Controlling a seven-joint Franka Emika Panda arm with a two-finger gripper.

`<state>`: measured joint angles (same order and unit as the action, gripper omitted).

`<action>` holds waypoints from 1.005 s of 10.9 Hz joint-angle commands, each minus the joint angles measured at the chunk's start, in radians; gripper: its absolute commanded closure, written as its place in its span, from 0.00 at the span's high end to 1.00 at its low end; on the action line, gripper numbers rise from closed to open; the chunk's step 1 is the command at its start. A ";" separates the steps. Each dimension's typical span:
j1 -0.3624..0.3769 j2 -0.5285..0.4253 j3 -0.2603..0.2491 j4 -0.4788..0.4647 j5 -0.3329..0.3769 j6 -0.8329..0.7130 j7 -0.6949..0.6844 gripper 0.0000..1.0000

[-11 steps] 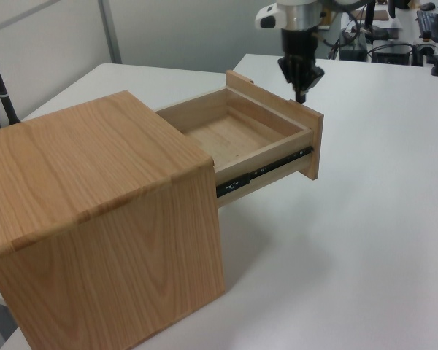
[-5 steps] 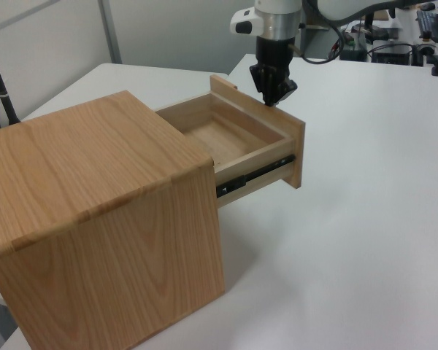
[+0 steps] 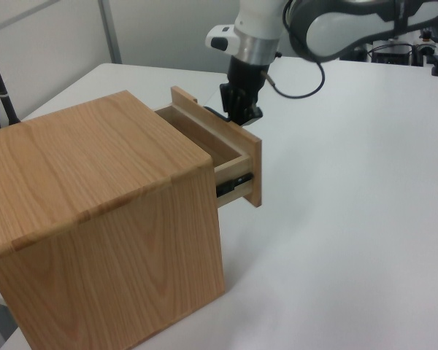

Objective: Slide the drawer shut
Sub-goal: 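Push the drawer front with the gripper into the wooden cabinet, then press the drawer front fully flush with the cabinet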

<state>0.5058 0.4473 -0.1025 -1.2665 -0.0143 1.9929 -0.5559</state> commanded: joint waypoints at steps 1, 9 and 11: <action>0.063 0.111 -0.022 0.108 0.017 0.090 0.091 0.00; 0.100 0.180 -0.019 0.101 0.016 0.328 0.166 0.00; 0.103 0.177 -0.017 0.102 0.017 0.339 0.189 0.00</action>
<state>0.5935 0.6163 -0.1061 -1.1870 -0.0134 2.3014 -0.4058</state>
